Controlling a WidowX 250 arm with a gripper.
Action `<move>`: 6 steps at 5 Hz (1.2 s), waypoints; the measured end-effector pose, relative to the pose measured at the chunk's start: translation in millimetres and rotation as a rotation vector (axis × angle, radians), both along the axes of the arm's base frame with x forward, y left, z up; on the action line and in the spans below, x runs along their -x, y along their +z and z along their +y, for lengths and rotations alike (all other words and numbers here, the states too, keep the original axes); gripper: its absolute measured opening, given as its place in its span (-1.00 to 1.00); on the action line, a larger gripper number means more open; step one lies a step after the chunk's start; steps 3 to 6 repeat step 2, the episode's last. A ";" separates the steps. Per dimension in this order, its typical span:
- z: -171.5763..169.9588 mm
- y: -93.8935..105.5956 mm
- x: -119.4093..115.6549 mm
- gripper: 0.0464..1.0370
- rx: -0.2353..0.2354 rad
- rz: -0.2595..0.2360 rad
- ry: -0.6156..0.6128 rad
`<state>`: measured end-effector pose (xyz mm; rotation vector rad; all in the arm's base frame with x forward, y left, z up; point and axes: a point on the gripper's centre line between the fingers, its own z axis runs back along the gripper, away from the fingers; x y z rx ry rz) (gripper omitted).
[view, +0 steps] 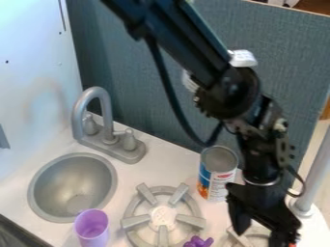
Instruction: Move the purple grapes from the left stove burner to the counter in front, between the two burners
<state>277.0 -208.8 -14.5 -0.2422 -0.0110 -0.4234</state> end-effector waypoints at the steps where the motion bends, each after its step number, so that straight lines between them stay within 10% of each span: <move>1: -18.0 -4.4 -0.4 0.93 -0.033 0.003 -0.060; 2: -12.1 -17.8 2.1 0.93 -0.130 0.015 -0.024; 6: -12.1 -17.8 2.1 0.93 -0.130 0.015 -0.024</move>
